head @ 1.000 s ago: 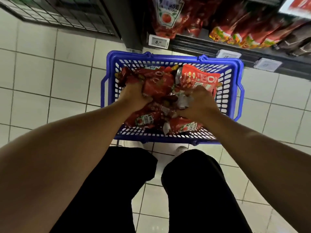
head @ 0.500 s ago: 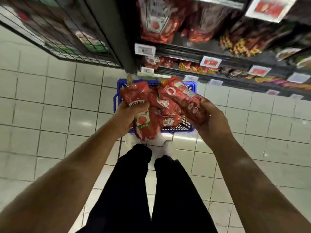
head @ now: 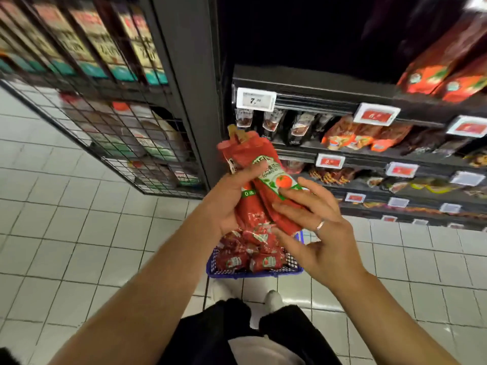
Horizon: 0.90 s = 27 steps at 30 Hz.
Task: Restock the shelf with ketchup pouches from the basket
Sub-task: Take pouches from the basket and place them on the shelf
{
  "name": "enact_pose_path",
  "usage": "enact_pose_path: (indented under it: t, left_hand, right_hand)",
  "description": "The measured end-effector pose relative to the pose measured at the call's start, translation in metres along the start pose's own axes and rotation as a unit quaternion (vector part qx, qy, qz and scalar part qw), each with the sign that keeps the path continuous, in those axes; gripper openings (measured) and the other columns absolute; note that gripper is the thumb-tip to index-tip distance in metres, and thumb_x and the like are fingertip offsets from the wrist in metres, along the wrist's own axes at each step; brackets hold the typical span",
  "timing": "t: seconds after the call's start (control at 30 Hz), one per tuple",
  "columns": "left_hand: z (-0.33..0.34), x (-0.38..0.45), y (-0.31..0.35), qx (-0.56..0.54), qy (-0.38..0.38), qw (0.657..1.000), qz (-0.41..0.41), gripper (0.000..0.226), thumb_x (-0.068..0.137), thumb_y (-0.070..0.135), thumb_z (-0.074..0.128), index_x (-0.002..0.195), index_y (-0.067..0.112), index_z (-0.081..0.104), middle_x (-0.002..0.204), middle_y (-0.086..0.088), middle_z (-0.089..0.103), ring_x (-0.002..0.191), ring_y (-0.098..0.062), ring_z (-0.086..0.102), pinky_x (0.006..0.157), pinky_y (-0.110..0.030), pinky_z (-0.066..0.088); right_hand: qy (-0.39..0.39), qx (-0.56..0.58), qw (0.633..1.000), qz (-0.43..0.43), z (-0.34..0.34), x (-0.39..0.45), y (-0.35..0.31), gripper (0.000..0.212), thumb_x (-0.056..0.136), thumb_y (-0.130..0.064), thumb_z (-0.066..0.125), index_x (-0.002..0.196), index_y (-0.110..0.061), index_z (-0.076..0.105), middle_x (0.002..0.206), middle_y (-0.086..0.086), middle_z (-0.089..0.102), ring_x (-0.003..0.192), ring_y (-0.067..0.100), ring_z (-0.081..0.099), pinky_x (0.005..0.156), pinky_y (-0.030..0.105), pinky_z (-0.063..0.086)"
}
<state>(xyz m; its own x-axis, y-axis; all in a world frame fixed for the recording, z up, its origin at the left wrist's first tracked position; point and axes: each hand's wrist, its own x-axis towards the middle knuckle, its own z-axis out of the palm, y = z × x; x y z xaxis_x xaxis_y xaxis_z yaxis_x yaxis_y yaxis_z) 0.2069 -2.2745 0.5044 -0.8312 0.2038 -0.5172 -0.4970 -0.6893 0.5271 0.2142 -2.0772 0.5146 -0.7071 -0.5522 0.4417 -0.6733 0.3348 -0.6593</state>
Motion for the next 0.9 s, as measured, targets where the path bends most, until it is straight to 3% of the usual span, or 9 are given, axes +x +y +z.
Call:
enact_pose_path:
  t: [0.07,0.17,0.23,0.3,0.43,0.53,0.63,0.73,0.9]
  left_hand:
    - [0.014,-0.007,0.01,0.011,-0.014,1.0,-0.006,0.035,0.077,0.021,0.076,0.108,0.004,0.073,0.104,-0.019,0.073,0.09,-0.032,0.073,0.077,-0.044,0.06]
    - [0.036,-0.011,0.026,0.05,-0.021,0.998,0.034,0.036,0.075,0.013,0.075,0.11,0.004,0.073,0.105,-0.021,0.073,0.091,-0.034,0.073,0.076,-0.046,0.06]
    - [0.054,-0.011,0.04,0.097,-0.024,0.992,0.078,0.029,0.072,0.01,0.078,0.101,0.008,0.076,0.101,-0.021,0.075,0.087,-0.035,0.074,0.07,-0.045,0.06]
    - [0.075,-0.011,0.056,0.159,-0.012,0.98,0.119,0.027,0.074,0.007,0.08,0.1,0.008,0.077,0.102,-0.022,0.075,0.089,-0.038,0.074,0.07,-0.045,0.06]
    - [0.123,-0.012,0.087,0.269,-0.01,0.95,0.157,0.029,0.075,0.015,0.084,0.103,0.016,0.077,0.106,-0.016,0.076,0.095,-0.035,0.074,0.075,-0.045,0.061]
    - [0.152,-0.013,0.11,0.279,0.001,0.947,0.157,0.031,0.073,0.036,0.083,0.101,0.025,0.077,0.108,-0.01,0.076,0.097,-0.03,0.075,0.079,-0.046,0.06]
    - [0.172,-0.013,0.132,0.231,0.006,0.962,0.144,0.034,0.079,0.039,0.072,0.107,0.023,0.077,0.112,-0.011,0.075,0.097,-0.027,0.075,0.074,-0.039,0.06]
    - [0.19,-0.008,0.145,0.226,-0.019,0.954,0.198,0.029,0.089,0.038,0.067,0.11,0.02,0.076,0.116,-0.012,0.074,0.102,-0.028,0.073,0.078,-0.037,0.06]
    - [0.208,0.007,0.169,0.234,0.012,0.935,0.267,0.04,0.093,0.04,0.068,0.123,0.013,0.07,0.126,-0.019,0.068,0.115,-0.036,0.067,0.089,-0.044,0.057]
  right_hand:
    - [0.018,0.039,0.999,0.008,-0.011,0.01,-0.017,0.034,0.081,-0.03,0.082,0.108,-0.011,0.075,0.127,0.003,0.066,0.136,0.032,0.047,0.112,0.045,0.039]
    - [0.063,0.13,0.976,0.165,-0.039,0.032,-0.03,0.045,0.08,-0.048,0.076,0.119,-0.027,0.067,0.131,-0.001,0.062,0.129,0.021,0.055,0.104,0.051,0.047]
    - [-0.004,0.193,0.934,0.301,-0.063,0.053,-0.032,0.064,0.069,-0.054,0.08,0.127,-0.04,0.056,0.124,-0.01,0.065,0.116,0.013,0.064,0.096,0.047,0.054]
    - [-0.129,0.269,0.886,0.354,-0.083,0.075,-0.029,0.064,0.063,-0.05,0.086,0.122,-0.043,0.059,0.116,-0.01,0.071,0.106,0.013,0.07,0.094,0.046,0.056]
    - [-0.177,0.291,0.885,0.318,-0.119,0.109,-0.02,0.037,0.073,-0.032,0.084,0.106,-0.037,0.071,0.108,-0.003,0.076,0.1,0.018,0.073,0.088,0.038,0.059]
    - [-0.152,0.358,0.875,0.288,-0.146,0.12,-0.007,0.036,0.077,-0.017,0.083,0.108,-0.033,0.073,0.108,0.002,0.076,0.098,0.017,0.073,0.078,0.026,0.058]
    - [-0.107,0.398,0.877,0.247,-0.172,0.135,0.008,0.045,0.075,-0.019,0.083,0.116,-0.031,0.07,0.116,0.005,0.074,0.105,0.021,0.071,0.082,0.028,0.057]
    - [-0.09,0.437,0.872,0.203,-0.199,0.159,0.023,0.052,0.073,-0.025,0.088,0.121,-0.028,0.068,0.122,0.007,0.071,0.111,0.023,0.069,0.083,0.028,0.057]
    - [-0.099,0.472,0.859,0.173,-0.229,0.206,0.033,0.058,0.07,-0.033,0.09,0.123,-0.03,0.067,0.117,0.01,0.073,0.101,0.022,0.072,0.079,0.03,0.058]
